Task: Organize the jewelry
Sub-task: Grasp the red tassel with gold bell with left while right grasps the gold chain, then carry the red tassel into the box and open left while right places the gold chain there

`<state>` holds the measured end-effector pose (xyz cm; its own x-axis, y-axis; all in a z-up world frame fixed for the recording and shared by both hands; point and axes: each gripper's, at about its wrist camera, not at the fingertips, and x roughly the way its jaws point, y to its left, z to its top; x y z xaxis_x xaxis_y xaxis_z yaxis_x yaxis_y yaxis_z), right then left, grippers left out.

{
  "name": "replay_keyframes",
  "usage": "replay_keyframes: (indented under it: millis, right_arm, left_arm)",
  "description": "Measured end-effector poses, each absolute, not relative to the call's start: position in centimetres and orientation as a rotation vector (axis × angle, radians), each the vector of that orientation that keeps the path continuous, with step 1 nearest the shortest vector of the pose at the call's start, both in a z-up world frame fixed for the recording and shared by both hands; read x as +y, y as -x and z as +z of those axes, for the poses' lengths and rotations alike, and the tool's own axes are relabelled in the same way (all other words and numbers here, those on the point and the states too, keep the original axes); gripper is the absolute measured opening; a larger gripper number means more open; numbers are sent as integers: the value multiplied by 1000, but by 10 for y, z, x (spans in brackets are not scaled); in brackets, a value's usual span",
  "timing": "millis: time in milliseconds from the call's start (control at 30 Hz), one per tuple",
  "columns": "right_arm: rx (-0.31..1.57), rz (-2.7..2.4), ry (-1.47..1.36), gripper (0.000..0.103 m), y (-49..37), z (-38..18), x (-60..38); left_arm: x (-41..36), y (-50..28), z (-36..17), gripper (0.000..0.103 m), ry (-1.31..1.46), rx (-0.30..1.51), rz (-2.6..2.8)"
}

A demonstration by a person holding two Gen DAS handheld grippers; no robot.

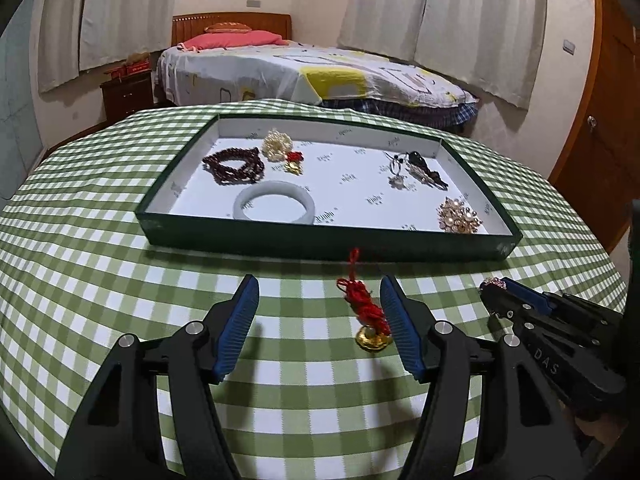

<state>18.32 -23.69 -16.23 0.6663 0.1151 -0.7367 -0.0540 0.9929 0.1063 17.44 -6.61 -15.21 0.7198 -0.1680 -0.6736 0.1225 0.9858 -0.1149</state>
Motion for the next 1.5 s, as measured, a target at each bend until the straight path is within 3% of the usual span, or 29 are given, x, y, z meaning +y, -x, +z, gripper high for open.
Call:
replay_keyframes:
  millis: [267,467,667,700,767,900,1500]
  right_arm:
    - [831,110,-100,17,-182,-162,-239]
    - [831,115,-111,17,-182,-162,-240]
    - [830,120,-108,17,-182,-162,-239]
    - [830,120,-109,17,-182,-162,-239]
    - [830,120,-106,17,-182,-162,-238]
    - [830,121,-107,17,-181,-162,-238]
    - [772,136,-104,17,-174,-147,-232]
  left_arm:
    - [-80,-188,-166,61,31,838,-158]
    - [-74,-185,-171,52,19,857,-165]
    - [-73,-188,-170,51,31,860,-192]
    - [-74,-188,-170,49,19,855,-198]
    - [-76,-189,-170,30,9,850,-214]
    - [-74,-190,-171,14,10,848,-242]
    - [-62,-180,-152,11,64,789,-270]
